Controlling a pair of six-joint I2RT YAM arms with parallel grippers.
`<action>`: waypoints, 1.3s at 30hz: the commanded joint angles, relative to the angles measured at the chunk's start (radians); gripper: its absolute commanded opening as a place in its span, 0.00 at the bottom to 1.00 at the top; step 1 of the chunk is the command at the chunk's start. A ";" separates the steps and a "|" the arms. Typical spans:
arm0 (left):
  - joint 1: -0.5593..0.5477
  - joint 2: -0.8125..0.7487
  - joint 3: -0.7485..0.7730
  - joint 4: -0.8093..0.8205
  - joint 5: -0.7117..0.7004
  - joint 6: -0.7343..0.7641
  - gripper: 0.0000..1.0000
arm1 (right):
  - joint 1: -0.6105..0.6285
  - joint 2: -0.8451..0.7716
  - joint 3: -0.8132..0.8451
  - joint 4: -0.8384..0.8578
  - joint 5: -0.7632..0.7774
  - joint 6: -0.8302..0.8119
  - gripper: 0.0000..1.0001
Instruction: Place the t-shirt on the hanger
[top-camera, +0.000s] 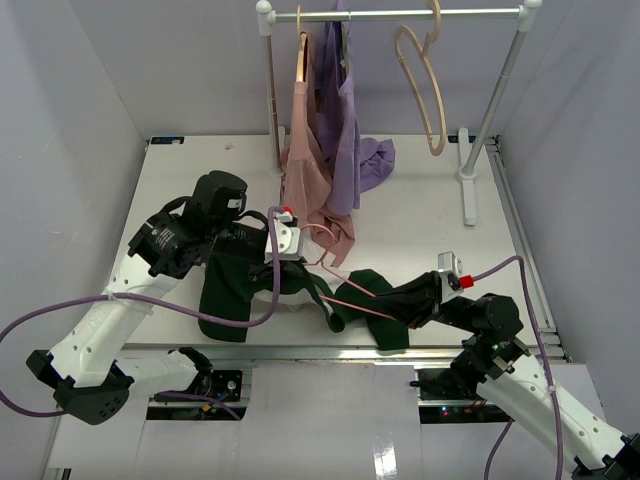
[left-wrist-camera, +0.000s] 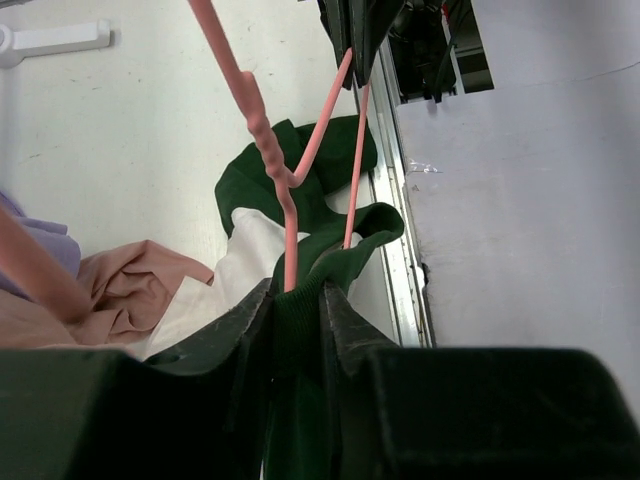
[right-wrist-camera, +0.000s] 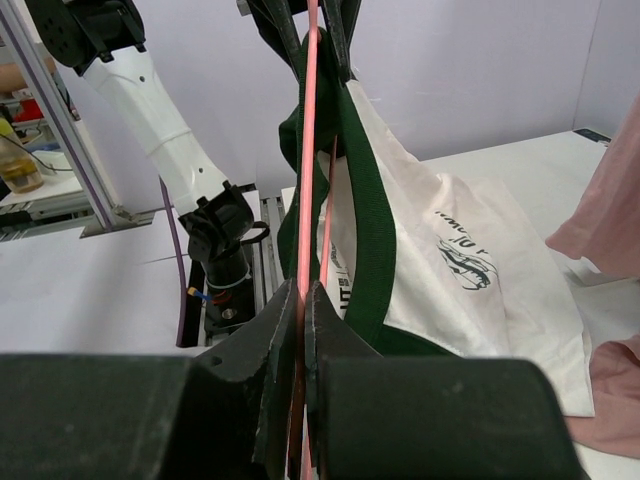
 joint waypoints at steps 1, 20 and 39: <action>-0.006 -0.021 -0.022 -0.014 0.072 -0.018 0.28 | 0.001 0.024 0.072 0.135 0.022 -0.005 0.08; -0.016 -0.088 -0.103 0.193 0.039 -0.383 0.00 | 0.002 0.058 0.127 -0.029 0.241 -0.120 0.18; -0.016 -0.283 -0.330 0.431 -0.373 -0.536 0.00 | 0.002 0.021 0.251 -0.310 0.552 -0.090 0.71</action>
